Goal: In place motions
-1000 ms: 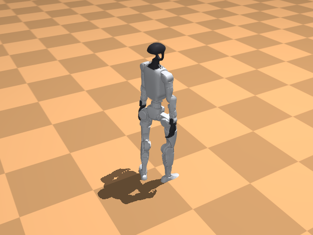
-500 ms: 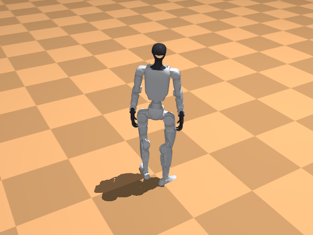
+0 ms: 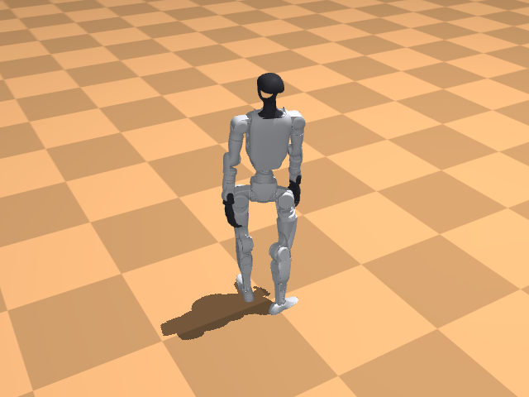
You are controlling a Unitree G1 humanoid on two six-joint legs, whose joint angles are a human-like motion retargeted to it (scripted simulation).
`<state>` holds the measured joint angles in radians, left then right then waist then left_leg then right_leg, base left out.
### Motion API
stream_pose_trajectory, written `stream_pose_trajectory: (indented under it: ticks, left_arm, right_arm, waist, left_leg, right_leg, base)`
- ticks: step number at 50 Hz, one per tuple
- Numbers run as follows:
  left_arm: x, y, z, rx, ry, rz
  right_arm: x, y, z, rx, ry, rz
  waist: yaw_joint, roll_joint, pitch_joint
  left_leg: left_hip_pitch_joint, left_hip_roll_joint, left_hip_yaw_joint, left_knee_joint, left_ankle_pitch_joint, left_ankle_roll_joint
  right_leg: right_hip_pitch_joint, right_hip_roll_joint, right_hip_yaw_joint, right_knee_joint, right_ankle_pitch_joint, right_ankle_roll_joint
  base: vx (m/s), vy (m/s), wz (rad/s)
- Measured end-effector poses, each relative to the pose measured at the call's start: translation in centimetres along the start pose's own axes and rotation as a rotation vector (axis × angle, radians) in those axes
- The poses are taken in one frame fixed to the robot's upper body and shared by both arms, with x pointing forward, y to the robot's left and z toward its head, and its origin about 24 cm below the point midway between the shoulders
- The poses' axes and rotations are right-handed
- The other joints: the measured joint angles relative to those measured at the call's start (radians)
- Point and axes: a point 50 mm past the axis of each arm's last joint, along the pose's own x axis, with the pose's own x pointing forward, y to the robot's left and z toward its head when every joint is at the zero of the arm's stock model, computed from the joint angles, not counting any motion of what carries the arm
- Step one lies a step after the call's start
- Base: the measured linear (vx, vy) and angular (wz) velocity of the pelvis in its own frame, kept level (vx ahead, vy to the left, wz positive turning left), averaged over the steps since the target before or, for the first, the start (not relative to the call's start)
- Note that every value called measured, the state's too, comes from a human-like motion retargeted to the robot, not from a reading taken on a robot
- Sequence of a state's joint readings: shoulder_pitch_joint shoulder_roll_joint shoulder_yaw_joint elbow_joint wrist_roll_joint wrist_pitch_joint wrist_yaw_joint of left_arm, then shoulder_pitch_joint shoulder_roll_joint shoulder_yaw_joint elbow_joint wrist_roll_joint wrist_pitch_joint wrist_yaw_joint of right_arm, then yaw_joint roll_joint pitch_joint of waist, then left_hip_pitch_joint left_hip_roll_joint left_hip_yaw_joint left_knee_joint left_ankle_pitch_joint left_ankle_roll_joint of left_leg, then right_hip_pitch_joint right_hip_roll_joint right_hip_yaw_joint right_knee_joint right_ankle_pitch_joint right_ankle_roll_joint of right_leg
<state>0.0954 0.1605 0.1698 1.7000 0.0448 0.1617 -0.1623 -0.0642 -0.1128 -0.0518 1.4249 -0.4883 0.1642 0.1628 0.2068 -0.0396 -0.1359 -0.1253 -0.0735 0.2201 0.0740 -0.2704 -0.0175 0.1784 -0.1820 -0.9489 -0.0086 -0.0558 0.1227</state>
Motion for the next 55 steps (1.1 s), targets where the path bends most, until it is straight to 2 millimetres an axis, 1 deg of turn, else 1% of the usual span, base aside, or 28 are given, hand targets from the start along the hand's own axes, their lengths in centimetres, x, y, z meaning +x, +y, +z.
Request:
stream_pose_trajectory:
  ticks: [3, 6, 13, 17, 20, 25, 28, 32, 35, 40, 43, 47, 51, 55]
  left_arm:
    - [-0.1, -0.2, 0.5, 0.020, -0.015, -0.005]
    - [-0.1, -0.5, 1.2, 0.041, -0.038, -0.012]
    - [-0.4, -0.9, 2.8, 0.084, -0.091, -0.016]
    - [-0.5, -0.7, 3.2, 0.098, -0.099, -0.005]
    - [-0.6, -0.6, 3.2, 0.095, -0.095, 0.005]
    - [-0.5, -0.5, 2.7, 0.076, -0.079, 0.000]
    - [-0.4, -0.6, 2.3, 0.069, -0.071, -0.003]
    - [-0.3, -0.5, 1.8, 0.076, -0.056, -0.003]
    - [-0.2, -0.3, 1.5, 0.092, -0.045, 0.002]
    - [0.1, -0.6, 0.7, 0.108, -0.042, -0.001]
    - [0.4, -1.3, -0.1, 0.126, -0.028, -0.023]
    - [0.6, -2.6, -0.7, 0.167, -0.002, -0.070]
    - [0.6, -3.7, 0.1, 0.227, -0.022, -0.087]
    - [0.3, -4.4, 1.6, 0.304, -0.060, -0.094]
  right_arm:
    - [0.1, 0.3, -0.3, -0.017, 0.006, 0.009]
    - [0.1, 0.6, -1.0, -0.028, 0.030, 0.018]
    - [0.2, 1.2, -3.4, -0.022, 0.126, 0.034]
    - [0.1, 1.2, -4.4, -0.001, 0.162, 0.035]
    - [0.1, 1.0, -4.7, 0.011, 0.176, 0.030]
    - [0.0, 0.5, -4.0, 0.006, 0.160, 0.017]
    - [0.0, 0.1, -2.8, -0.012, 0.127, 0.014]
    - [0.0, -0.1, -1.1, -0.040, 0.070, 0.016]
    - [-0.1, -0.3, 0.5, -0.070, 0.018, 0.012]
    - [-0.4, -0.9, 2.0, -0.125, -0.013, -0.002]
    - [-0.5, -1.3, 2.3, -0.146, -0.011, -0.019]
    - [-0.7, -2.2, 2.4, -0.135, -0.006, -0.053]
    - [-0.9, -3.5, 2.3, -0.088, 0.001, -0.095]
    - [-1.2, -4.7, 1.7, -0.040, 0.022, -0.140]
  waist:
    - [-0.008, -0.002, -0.003]
    - [-0.017, -0.001, -0.006]
    - [-0.056, 0.010, -0.008]
    - [-0.086, 0.017, -0.010]
    - [-0.117, 0.023, -0.015]
    - [-0.182, 0.039, -0.028]
    - [-0.222, 0.053, -0.034]
    - [-0.281, 0.068, -0.025]
    - [-0.330, 0.077, -0.007]
    - [-0.382, 0.101, -0.008]
    - [-0.429, 0.121, -0.021]
    - [-0.534, 0.149, -0.027]
    - [-0.636, 0.168, -0.014]
    - [-0.707, 0.194, -0.002]
  left_leg:
    - [0.000, 0.004, 0.004, 0.001, -0.002, -0.001]
    - [0.003, 0.011, 0.015, 0.001, -0.005, -0.003]
    - [0.029, 0.035, 0.069, -0.007, -0.016, -0.009]
    - [0.048, 0.051, 0.108, -0.013, -0.026, -0.014]
    - [0.065, 0.067, 0.147, -0.020, -0.035, -0.021]
    - [0.091, 0.098, 0.225, -0.035, -0.053, -0.036]
    - [0.110, 0.120, 0.287, -0.045, -0.065, -0.050]
    - [0.149, 0.150, 0.365, -0.054, -0.078, -0.071]
    - [0.195, 0.177, 0.446, -0.059, -0.088, -0.095]
    - [0.260, 0.207, 0.580, -0.069, -0.097, -0.139]
    - [0.282, 0.223, 0.640, -0.064, -0.097, -0.167]
    - [0.298, 0.246, 0.713, -0.040, -0.093, -0.200]
    - [0.310, 0.256, 0.755, -0.018, -0.085, -0.225]
    - [0.325, 0.250, 0.815, -0.023, -0.075, -0.244]
  right_leg:
    - [-0.003, 0.001, 0.004, 0.000, 0.001, -0.001]
    - [-0.009, 0.002, 0.012, 0.001, 0.002, -0.004]
    - [-0.029, 0.011, 0.059, -0.001, 0.011, -0.020]
    - [-0.048, 0.018, 0.104, -0.005, 0.022, -0.033]
    - [-0.071, 0.024, 0.145, -0.009, 0.035, -0.045]
    - [-0.128, 0.035, 0.228, -0.008, 0.062, -0.065]
    - [-0.178, 0.046, 0.308, 0.007, 0.075, -0.077]
    - [-0.230, 0.068, 0.417, 0.029, 0.091, -0.091]
    - [-0.270, 0.100, 0.526, 0.044, 0.108, -0.105]
    - [-0.332, 0.171, 0.693, 0.051, 0.147, -0.121]
    - [-0.368, 0.216, 0.782, 0.051, 0.170, -0.129]
    - [-0.407, 0.258, 0.861, 0.048, 0.202, -0.128]
    - [-0.432, 0.281, 0.930, 0.045, 0.234, -0.113]
    - [-0.457, 0.314, 1.025, 0.035, 0.274, -0.094]
  base:
    - [-0.03, -0.03, -0.04]
    - [-0.04, -0.04, -0.13]
    - [-0.06, -0.07, -0.42]
    - [-0.12, -0.12, -0.69]
    - [-0.19, -0.16, -0.89]
    - [-0.24, -0.14, -1.12]
    - [-0.28, -0.14, -1.46]
    - [-0.25, -0.15, -1.54]
    - [-0.31, -0.14, -1.89]
    - [-0.30, -0.06, -2.17]
    - [-0.24, -0.05, -1.98]
    - [-0.22, -0.01, -1.59]
    - [-0.22, 0.08, -1.08]
    - [-0.12, 0.15, -1.20]
